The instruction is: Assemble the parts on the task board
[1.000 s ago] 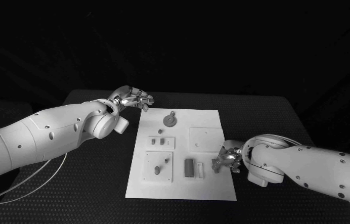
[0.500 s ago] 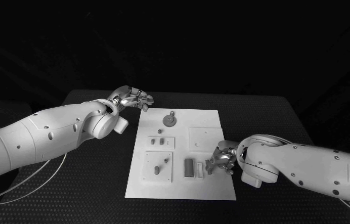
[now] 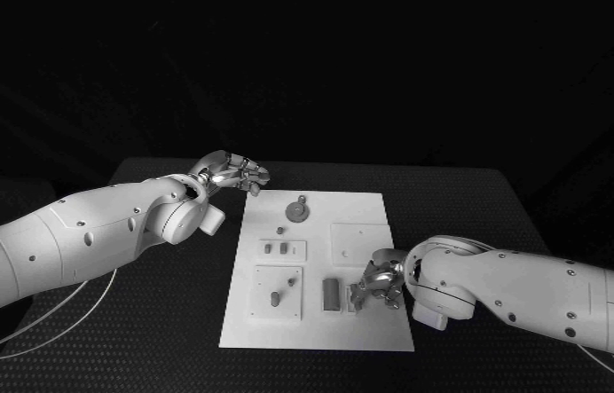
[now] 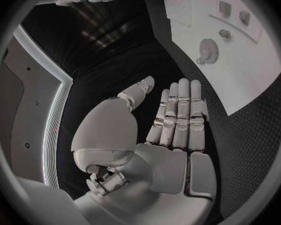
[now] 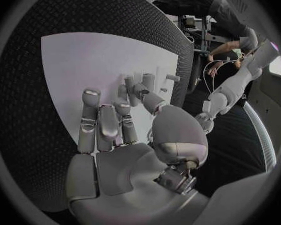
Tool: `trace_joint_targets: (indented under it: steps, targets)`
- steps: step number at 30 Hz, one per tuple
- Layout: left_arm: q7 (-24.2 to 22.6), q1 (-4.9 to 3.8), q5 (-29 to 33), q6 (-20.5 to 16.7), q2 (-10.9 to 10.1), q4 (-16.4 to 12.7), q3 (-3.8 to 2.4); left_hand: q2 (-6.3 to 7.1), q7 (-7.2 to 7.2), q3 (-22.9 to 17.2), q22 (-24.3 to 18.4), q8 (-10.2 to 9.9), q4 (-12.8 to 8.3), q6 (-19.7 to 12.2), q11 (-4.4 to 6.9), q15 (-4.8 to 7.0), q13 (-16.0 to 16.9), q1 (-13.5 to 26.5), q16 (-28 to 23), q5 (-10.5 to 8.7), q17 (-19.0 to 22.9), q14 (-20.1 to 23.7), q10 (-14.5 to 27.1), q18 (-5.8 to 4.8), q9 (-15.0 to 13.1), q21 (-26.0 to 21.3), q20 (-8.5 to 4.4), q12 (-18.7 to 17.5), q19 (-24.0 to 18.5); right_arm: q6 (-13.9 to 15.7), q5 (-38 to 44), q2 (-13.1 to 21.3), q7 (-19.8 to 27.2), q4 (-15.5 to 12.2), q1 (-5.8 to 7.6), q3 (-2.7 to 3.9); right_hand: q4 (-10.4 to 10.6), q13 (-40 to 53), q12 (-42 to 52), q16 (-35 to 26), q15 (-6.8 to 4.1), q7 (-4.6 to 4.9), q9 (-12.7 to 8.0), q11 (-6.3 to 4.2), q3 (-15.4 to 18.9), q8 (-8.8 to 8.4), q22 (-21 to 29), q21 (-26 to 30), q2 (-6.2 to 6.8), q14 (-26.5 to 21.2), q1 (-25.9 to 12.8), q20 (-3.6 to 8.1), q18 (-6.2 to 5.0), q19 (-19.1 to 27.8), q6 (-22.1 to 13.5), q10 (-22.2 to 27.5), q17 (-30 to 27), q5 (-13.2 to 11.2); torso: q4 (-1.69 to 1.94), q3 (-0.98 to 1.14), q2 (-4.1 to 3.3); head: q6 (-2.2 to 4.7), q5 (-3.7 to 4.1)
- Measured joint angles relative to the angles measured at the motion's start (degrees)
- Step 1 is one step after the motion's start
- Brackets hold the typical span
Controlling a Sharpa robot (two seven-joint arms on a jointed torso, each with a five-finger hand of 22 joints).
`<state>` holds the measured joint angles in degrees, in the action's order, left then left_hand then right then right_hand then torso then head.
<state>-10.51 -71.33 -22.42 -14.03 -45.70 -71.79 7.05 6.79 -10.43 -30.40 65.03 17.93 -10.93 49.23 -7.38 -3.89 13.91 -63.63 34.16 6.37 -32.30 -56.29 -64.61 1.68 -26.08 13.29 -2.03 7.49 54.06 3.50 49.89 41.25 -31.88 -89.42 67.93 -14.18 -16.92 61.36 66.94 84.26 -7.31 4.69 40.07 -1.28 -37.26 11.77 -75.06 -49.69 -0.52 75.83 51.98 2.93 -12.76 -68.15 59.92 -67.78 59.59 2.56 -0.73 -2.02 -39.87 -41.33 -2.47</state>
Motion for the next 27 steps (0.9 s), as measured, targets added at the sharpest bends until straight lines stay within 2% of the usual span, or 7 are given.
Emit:
trace_joint_targets:
  steps: [9,23,27]
  targets:
    - [0.0,0.00,0.0,0.0,0.0,0.0,0.00,0.00,0.00,0.0,0.0,0.0,0.0,0.0,0.00,0.00,0.0,0.0,0.0,0.00,-0.1,0.0,0.0,-0.01,0.0,0.0,0.00,0.0,0.0,-0.5,-0.2,-0.4,-0.1,0.6,-0.67,0.00,0.0,0.0,0.0,0.0,0.01,-0.07,0.1,0.00,0.0,-0.03,0.0,0.0,0.01,0.0,0.0,-0.16,0.00,0.0,0.1,0.0,0.0,-0.1,0.02,-0.01,0.00,-0.15,0.00]
    - [0.0,0.00,0.0,0.1,0.0,-0.1,0.00,0.00,0.00,0.0,0.0,0.0,0.0,0.0,0.00,0.00,0.0,0.0,0.0,0.00,-0.1,0.0,0.0,-0.02,0.0,0.0,0.00,0.0,0.0,-0.5,-0.3,-1.1,0.0,1.4,-0.75,0.08,0.2,0.0,0.0,0.0,0.10,-0.18,0.6,-0.08,-0.2,-0.03,0.0,0.0,0.39,0.1,-0.4,-0.17,0.00,0.0,0.2,-0.1,-0.1,-0.2,0.01,0.00,0.00,-0.16,-0.18]
    - [0.0,0.00,0.0,0.1,0.0,-0.1,0.00,0.00,0.00,0.0,0.0,0.0,0.0,0.0,0.00,0.00,0.0,0.0,0.0,0.00,-0.2,0.0,0.0,-0.03,0.0,0.0,0.00,0.0,0.0,-0.3,-0.3,-1.2,0.1,1.6,-0.76,0.08,0.2,0.0,0.0,0.0,0.10,-0.19,0.4,-0.09,-0.2,-0.02,0.0,0.0,0.68,0.1,-1.5,-0.17,0.00,0.0,0.2,-0.1,-0.1,-0.2,0.00,0.01,0.00,-0.16,-0.20]
